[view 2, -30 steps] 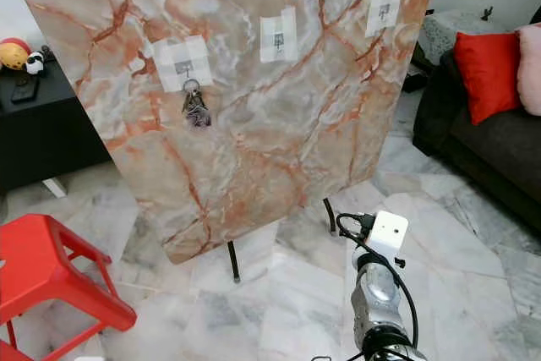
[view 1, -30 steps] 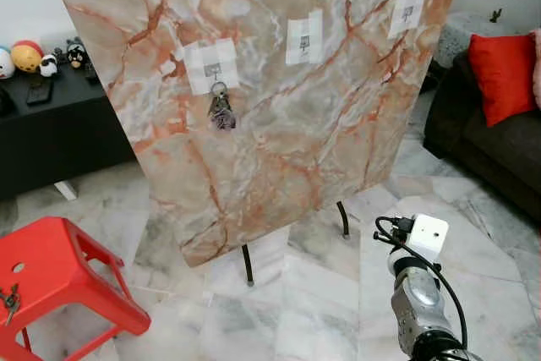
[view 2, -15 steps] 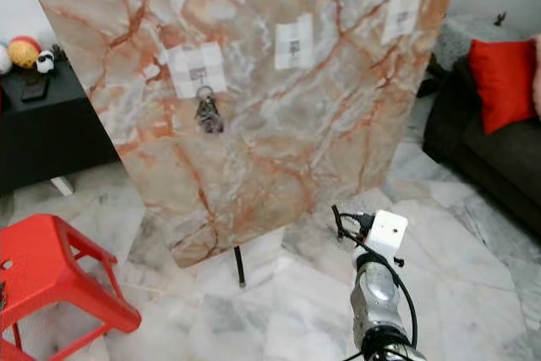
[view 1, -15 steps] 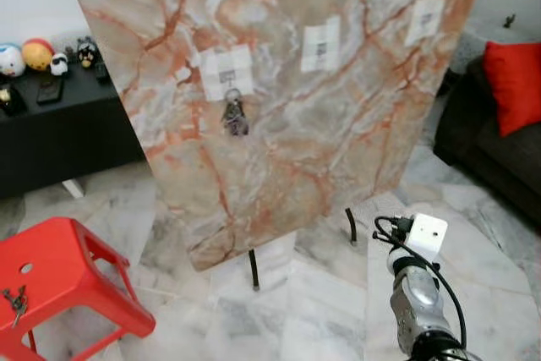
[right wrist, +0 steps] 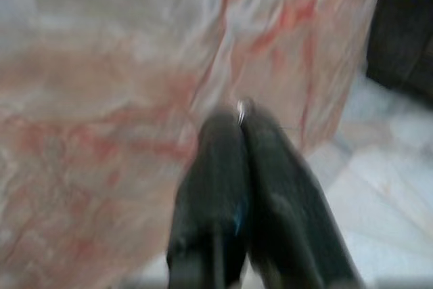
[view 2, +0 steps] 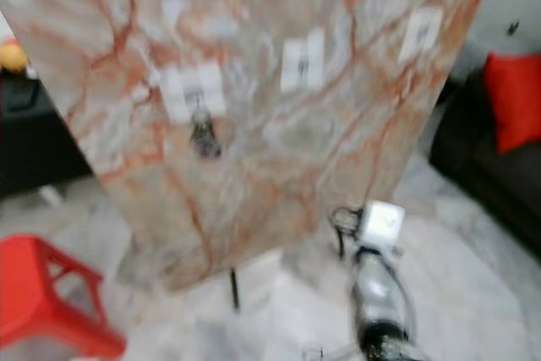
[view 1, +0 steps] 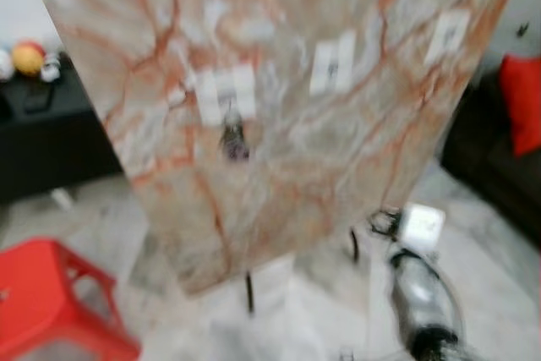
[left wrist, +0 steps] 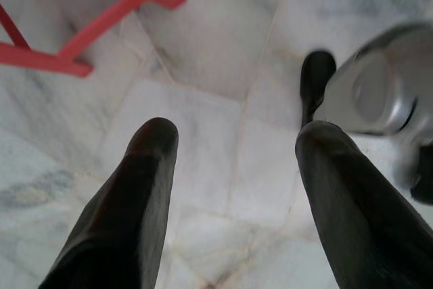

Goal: Hang keys on a hook

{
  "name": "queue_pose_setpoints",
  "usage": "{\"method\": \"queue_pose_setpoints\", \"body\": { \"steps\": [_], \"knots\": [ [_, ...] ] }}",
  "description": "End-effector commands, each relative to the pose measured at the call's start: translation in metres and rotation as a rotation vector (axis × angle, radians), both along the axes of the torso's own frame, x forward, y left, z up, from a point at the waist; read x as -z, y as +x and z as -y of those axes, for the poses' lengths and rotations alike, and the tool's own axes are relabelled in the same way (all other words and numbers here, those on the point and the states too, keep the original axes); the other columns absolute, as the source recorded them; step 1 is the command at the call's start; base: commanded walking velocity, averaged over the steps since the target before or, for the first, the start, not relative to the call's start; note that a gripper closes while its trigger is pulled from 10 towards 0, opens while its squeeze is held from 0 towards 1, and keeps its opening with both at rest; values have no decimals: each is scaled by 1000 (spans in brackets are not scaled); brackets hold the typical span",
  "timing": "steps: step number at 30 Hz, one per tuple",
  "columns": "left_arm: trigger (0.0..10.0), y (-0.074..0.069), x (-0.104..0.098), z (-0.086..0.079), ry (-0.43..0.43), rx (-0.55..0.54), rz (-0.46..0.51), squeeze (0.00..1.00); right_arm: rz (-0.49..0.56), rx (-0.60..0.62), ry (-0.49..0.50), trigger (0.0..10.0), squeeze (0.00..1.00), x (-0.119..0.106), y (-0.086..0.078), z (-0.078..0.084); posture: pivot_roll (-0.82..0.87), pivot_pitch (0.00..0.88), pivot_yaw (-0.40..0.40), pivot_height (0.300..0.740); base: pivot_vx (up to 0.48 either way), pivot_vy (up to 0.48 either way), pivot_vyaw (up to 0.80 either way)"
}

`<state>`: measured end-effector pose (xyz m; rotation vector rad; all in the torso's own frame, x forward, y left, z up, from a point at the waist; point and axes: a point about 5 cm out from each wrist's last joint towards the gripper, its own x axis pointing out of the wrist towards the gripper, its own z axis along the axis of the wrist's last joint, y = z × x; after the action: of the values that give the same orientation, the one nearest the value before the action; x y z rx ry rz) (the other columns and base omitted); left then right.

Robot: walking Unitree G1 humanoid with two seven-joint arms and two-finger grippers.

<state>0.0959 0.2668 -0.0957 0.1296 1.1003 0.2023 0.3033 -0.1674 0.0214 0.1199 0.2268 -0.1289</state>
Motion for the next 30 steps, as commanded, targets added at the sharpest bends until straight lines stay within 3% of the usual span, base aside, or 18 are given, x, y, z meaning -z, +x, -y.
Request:
{"method": "queue_pose_setpoints", "body": {
  "steps": [1, 4, 12, 19, 24, 30],
  "knots": [
    [10000, 5, 1, 7, -10, 12, 9, 0, -4, 25, -35, 10000, 0, 1, -3, 15, -24, 32, -32, 740, 326, 0, 0],
    [10000, 6, 1, 10, -14, 15, 14, 0, 4, 16, -40, 10000, 0, 0, -3, 14, -24, 35, -31, 740, 326, 0, 0],
    [10000, 10, 1, 14, -19, 24, 24, 0, 7, 9, -41, 10000, 0, 0, -3, 13, -24, 37, -30, 740, 327, 0, 666],
    [10000, 13, 1, 17, -29, 34, 36, 0, 30, 35, -42, 10000, 0, -4, -1, 15, -24, 37, -29, 740, 136, 0, 0],
    [10000, 14, 2, 20, -37, 43, 39, 0, 99, 87, -101, 10000, 0, -18, 5, 19, -23, 39, -28, 740, 0, 0, 0],
    [10000, 13, 2, 21, -44, 46, 38, 0, 188, 47, -224, 10000, 0, -29, 4, 14, -23, 38, -29, 740, 0, 0, 0]
  ]
}}
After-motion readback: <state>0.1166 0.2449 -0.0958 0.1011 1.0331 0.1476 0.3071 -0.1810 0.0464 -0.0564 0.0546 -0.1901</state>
